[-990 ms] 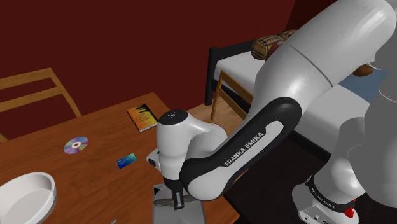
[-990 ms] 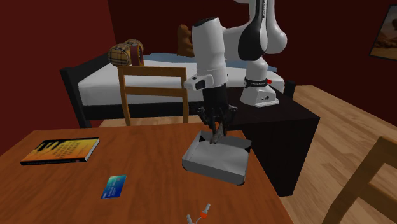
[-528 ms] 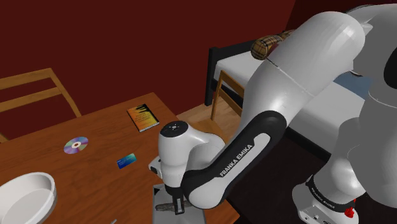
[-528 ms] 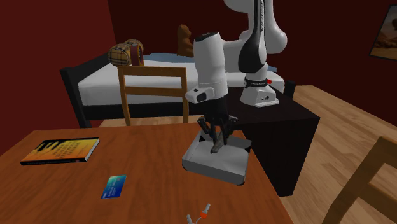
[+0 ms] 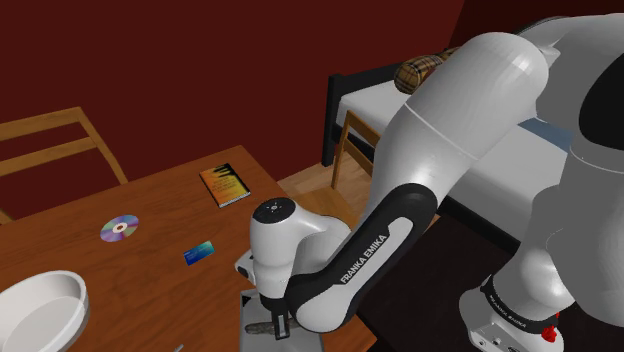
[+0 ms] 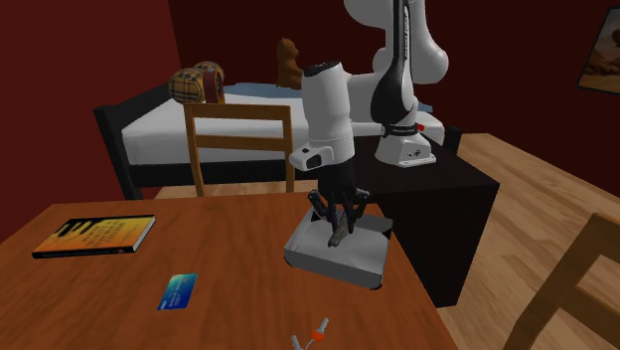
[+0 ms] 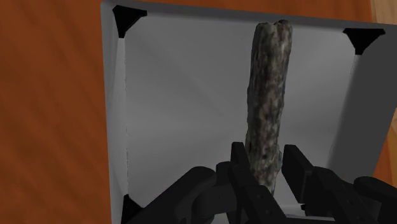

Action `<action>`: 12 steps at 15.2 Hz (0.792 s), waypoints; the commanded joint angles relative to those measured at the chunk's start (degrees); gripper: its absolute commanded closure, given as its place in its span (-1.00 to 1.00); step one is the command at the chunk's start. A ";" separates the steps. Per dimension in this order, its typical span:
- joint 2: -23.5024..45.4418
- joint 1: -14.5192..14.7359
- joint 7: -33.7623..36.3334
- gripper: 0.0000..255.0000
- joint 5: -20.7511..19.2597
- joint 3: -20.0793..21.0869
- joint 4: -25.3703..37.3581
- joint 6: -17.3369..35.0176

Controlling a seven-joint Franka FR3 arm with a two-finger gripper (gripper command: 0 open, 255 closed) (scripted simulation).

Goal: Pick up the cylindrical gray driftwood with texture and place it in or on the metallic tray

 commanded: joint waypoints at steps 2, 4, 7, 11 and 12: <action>0.02 0.00 0.00 1.00 -0.01 0.00 0.01 0.02; 0.02 0.00 0.00 -1.00 -0.01 -0.01 0.01 0.02; 0.02 0.00 0.00 -1.00 -0.01 -0.01 0.01 0.02; -5.26 -1.53 -0.97 -1.00 1.38 0.83 -0.14 -5.11; -6.58 -1.86 -1.22 -1.00 1.74 0.96 -0.06 -6.51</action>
